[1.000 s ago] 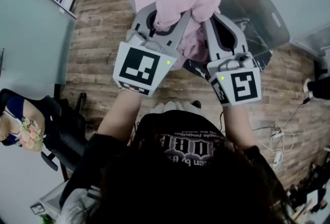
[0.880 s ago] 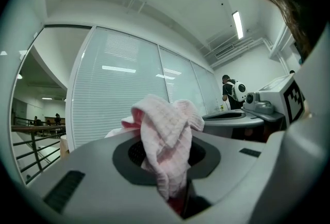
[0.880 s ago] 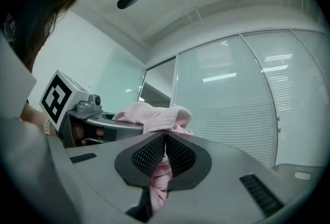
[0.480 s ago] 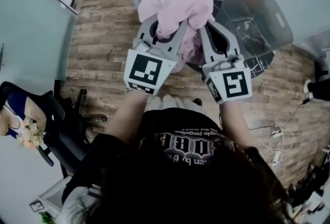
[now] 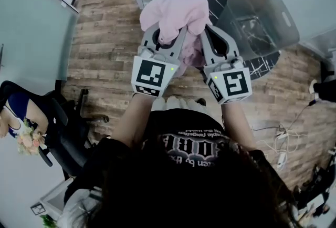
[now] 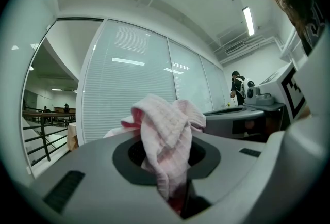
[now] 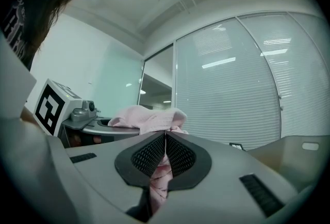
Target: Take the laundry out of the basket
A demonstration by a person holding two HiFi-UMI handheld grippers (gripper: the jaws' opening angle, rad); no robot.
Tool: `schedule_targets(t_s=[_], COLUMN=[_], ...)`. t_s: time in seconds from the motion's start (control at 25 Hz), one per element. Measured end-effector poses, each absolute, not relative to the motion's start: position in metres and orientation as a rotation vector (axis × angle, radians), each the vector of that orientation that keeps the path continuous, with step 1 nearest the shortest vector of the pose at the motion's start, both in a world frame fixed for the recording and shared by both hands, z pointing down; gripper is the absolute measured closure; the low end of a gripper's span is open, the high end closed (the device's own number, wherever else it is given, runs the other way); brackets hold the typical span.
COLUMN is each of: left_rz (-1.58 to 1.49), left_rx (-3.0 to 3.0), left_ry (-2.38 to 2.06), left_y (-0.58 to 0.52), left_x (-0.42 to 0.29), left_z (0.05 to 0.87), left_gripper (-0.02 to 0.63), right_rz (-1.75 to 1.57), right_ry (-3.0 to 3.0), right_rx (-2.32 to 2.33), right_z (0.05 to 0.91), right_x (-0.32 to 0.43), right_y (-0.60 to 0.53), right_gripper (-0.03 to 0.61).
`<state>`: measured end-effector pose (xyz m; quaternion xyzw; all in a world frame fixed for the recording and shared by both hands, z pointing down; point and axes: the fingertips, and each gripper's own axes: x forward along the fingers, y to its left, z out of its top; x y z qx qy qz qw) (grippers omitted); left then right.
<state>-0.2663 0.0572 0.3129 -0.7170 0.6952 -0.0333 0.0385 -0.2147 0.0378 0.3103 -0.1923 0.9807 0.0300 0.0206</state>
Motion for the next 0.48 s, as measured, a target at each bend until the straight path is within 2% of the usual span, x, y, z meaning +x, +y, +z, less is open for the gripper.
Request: schedule_targets(t_s=[0.48], left_rz=[-0.126], left_rx=[-2.182], left_ry=[2.209], left_y=[0.065], left_x=[-0.277], left_z=[0.338], left_gripper=[0.526], right_rz=[0.051], right_ry=[3.075], right_rx=[-0.564], right_z=[0.332], right_x=[-0.22], right_y=[0.043], right_gripper=[0.55])
